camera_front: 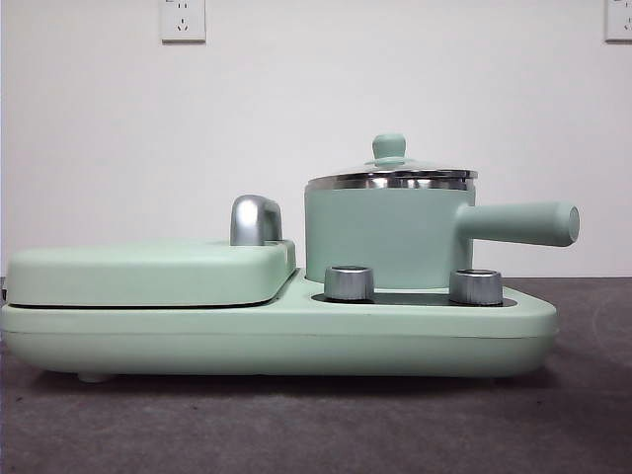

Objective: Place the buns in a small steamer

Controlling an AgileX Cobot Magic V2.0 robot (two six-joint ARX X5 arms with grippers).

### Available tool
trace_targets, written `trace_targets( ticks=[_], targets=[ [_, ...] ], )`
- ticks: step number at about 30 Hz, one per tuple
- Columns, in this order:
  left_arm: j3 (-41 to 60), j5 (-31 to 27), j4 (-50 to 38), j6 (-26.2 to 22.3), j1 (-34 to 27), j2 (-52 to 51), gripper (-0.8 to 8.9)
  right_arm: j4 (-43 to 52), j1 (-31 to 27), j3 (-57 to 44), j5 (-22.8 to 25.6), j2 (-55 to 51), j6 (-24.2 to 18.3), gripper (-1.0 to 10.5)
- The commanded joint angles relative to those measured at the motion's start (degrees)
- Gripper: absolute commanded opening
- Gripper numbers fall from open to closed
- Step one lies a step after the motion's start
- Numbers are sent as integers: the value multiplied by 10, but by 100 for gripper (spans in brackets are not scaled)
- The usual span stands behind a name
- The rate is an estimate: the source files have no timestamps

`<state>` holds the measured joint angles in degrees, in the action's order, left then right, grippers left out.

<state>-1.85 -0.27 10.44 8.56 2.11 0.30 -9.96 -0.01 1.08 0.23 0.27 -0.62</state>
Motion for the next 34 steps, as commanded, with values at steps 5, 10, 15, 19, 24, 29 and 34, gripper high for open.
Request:
trace_targets(
  ticks=[5, 10, 15, 19, 24, 29, 34],
  targets=[
    [11, -3, 3, -4, -1, -1, 37, 10, 2, -4, 2, -1, 0, 18],
    [11, -3, 3, -4, -1, -1, 37, 10, 2, -4, 2, -1, 0, 18],
    [11, -3, 3, -4, -1, -1, 37, 10, 2, -4, 2, -1, 0, 18],
    [11, -3, 3, -4, -1, -1, 37, 10, 2, -4, 2, -1, 0, 18],
    [11, -3, 3, -4, -1, -1, 37, 10, 2, -4, 2, -1, 0, 18],
    [11, -3, 3, -4, -1, -1, 37, 10, 2, -4, 1, -1, 0, 18],
    [11, -3, 3, -4, -1, -1, 37, 10, 2, -4, 2, -1, 0, 18]
  ],
)
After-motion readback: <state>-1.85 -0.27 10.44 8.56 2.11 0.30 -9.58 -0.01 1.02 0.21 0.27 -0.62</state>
